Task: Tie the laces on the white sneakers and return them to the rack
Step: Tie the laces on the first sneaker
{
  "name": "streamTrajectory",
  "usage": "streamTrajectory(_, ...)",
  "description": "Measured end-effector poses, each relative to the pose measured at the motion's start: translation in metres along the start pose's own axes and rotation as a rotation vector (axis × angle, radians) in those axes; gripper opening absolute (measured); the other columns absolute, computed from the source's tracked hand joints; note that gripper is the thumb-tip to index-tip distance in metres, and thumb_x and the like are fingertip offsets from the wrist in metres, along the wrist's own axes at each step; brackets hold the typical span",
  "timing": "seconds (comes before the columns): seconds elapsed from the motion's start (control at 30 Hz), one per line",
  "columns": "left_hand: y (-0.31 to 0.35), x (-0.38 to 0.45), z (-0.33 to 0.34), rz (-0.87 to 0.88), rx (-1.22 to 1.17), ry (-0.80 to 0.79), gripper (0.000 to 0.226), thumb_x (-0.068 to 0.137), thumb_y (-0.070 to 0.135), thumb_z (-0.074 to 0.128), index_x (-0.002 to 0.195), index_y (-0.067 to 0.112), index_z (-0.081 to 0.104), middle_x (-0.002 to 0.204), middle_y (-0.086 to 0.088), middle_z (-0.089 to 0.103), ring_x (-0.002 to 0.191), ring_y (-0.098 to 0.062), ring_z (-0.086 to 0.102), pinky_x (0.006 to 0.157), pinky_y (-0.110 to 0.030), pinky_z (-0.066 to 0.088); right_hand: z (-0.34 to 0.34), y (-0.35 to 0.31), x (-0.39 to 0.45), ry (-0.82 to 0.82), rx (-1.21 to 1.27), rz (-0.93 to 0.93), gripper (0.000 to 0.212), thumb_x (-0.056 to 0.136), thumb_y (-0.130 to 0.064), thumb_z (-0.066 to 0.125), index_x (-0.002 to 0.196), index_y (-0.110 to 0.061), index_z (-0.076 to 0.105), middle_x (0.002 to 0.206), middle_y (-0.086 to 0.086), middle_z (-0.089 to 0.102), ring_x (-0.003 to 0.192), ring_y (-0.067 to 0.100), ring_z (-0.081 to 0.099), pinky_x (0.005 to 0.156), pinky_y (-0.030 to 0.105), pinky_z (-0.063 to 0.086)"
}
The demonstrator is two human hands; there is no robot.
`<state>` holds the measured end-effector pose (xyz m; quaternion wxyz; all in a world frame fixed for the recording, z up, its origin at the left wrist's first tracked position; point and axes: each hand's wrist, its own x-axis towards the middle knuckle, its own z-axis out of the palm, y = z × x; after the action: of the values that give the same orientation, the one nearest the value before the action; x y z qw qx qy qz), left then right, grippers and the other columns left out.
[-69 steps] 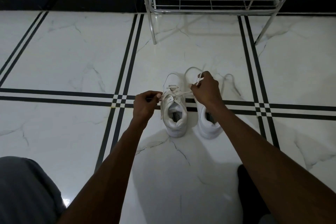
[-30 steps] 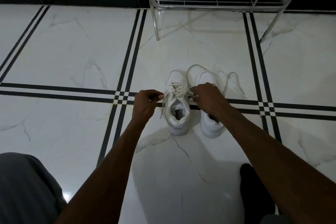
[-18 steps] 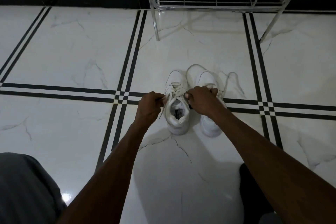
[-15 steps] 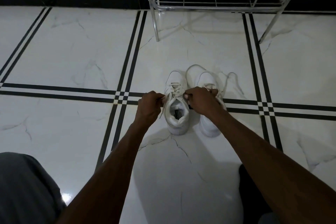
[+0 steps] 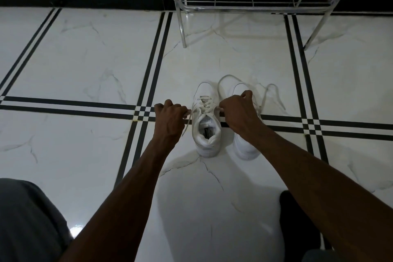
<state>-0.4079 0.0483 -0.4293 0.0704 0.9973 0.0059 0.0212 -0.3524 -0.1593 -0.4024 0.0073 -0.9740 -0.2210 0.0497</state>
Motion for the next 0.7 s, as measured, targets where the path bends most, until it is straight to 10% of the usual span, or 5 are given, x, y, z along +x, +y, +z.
streamTrajectory(0.23, -0.005, -0.001, 0.002, -0.040, 0.060, 0.037, 0.016, 0.083, 0.008, 0.062, 0.080, 0.021, 0.070, 0.068, 0.002, 0.070, 0.082, -0.026, 0.056, 0.083, -0.044, 0.032, 0.012, 0.005, -0.006, 0.074, -0.122, -0.041, 0.040, 0.054, 0.007, 0.071, 0.053, -0.022, 0.043, 0.049, 0.000, 0.056, 0.054, 0.026, 0.057, 0.074, 0.042, 0.044)
streamTrajectory(0.53, -0.006, -0.004, 0.006, -0.186, -0.109, -0.023, 0.019, 0.085, 0.008, 0.058, 0.083, 0.023, 0.070, 0.073, 0.001, 0.069, 0.085, -0.026, 0.063, 0.091, -0.047, 0.033, 0.031, 0.013, -0.007, 0.084, -0.133, 0.001, 0.022, 0.061, -0.004, 0.069, 0.059, -0.023, 0.059, 0.055, -0.004, 0.059, 0.060, 0.022, 0.060, 0.079, 0.038, 0.037)
streamTrajectory(0.7, -0.007, 0.007, 0.004, -0.247, -0.244, -0.112, 0.021, 0.097, 0.026, 0.057, 0.095, 0.025, 0.078, 0.083, -0.003, 0.074, 0.086, -0.026, 0.066, 0.096, -0.050, 0.044, 0.023, 0.006, -0.005, 0.059, -0.089, 0.071, 0.018, 0.069, -0.002, 0.069, 0.071, -0.020, 0.067, 0.070, 0.001, 0.068, 0.080, 0.025, 0.065, 0.101, 0.052, 0.041)
